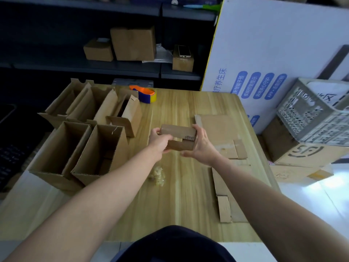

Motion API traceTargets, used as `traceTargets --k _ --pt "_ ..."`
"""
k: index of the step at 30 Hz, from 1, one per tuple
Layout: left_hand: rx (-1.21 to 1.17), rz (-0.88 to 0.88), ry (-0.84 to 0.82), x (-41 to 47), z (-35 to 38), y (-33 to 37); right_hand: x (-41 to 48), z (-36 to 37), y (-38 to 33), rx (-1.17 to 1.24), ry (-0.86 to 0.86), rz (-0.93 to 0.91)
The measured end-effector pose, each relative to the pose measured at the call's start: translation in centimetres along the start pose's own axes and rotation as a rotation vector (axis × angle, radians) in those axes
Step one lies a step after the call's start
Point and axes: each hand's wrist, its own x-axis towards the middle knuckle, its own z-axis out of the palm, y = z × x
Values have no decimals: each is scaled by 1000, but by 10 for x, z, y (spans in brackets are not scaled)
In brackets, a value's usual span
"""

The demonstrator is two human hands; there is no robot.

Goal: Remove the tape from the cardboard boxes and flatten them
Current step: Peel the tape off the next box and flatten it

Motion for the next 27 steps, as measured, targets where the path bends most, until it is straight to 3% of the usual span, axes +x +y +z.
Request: traceTargets --k 7,16,19,23,27 --pt "-82 3 -16 7 -10 6 6 -10 -10 295 -53 152" --pt "-36 147 -30 0 -6 17 27 -11 -13 -5 263 212" --pt "-28 149 -27 2 -6 18 29 -13 -14 -93 265 197" --pt "15 161 -11 6 -6 22 26 -14 -14 -464 233 115" --pt "42 160 22 8 -4 26 27 -9 -13 -654 202 75"
